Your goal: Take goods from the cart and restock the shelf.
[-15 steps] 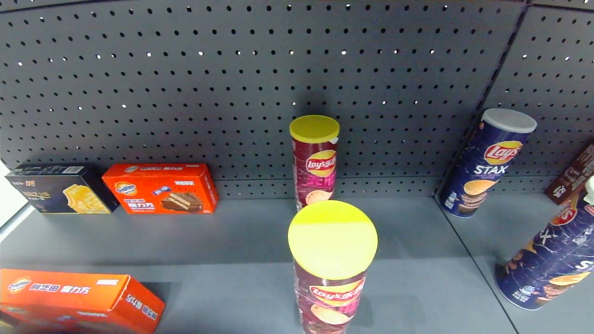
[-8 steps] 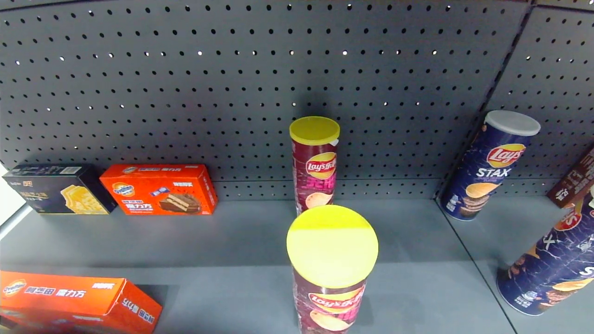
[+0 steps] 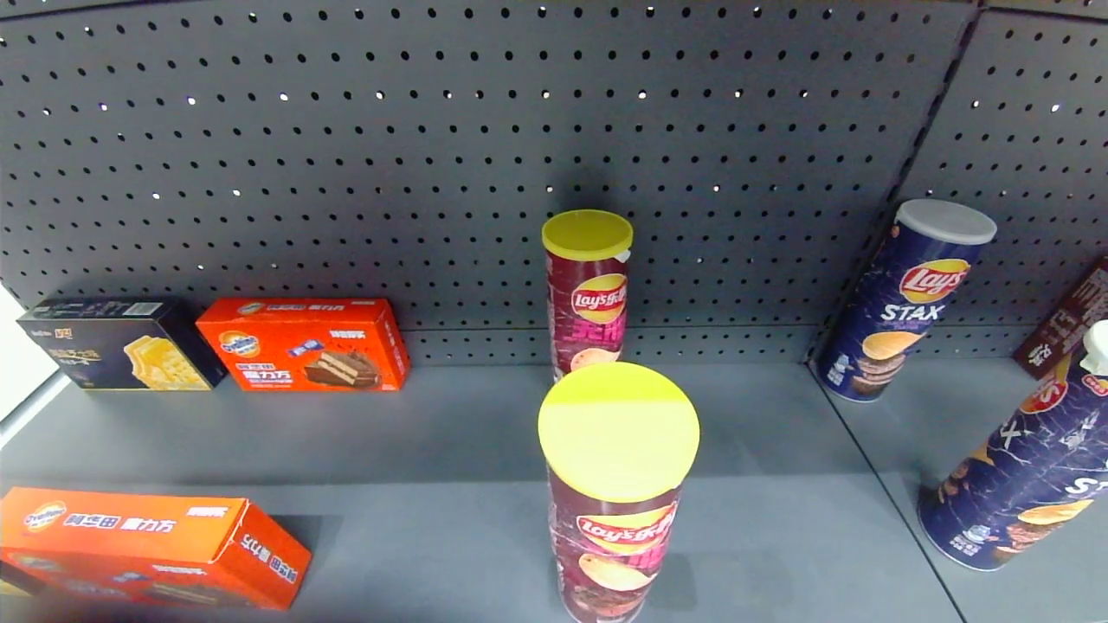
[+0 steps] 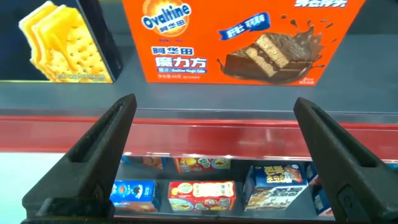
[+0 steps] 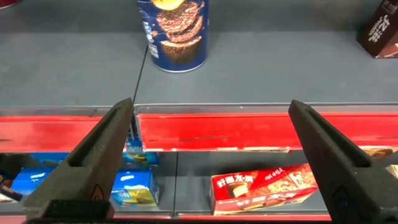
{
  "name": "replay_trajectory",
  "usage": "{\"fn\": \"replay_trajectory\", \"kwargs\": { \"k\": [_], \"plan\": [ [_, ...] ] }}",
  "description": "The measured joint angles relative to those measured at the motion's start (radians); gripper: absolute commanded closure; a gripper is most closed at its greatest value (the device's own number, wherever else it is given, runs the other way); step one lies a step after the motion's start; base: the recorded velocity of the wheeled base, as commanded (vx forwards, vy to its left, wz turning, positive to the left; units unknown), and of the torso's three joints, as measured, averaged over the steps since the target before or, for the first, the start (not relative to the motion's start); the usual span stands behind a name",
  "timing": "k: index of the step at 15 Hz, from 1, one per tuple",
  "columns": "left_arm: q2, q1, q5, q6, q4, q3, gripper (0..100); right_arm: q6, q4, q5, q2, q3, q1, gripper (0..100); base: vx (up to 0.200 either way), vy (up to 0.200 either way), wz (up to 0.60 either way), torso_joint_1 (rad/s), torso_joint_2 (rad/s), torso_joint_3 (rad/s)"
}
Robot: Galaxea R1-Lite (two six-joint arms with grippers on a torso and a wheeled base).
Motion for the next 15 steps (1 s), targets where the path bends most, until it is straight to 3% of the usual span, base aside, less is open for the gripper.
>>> {"fn": "replay_trajectory", "kwargs": {
  "k": [15],
  "plan": [
    [0.000,0.000,0.000,0.000,0.000,0.000,0,0.000,0.000,0.000,0.000,0.000,0.000,0,0.000,0.000,0.00,0.000,0.00,0.000]
  ]
}}
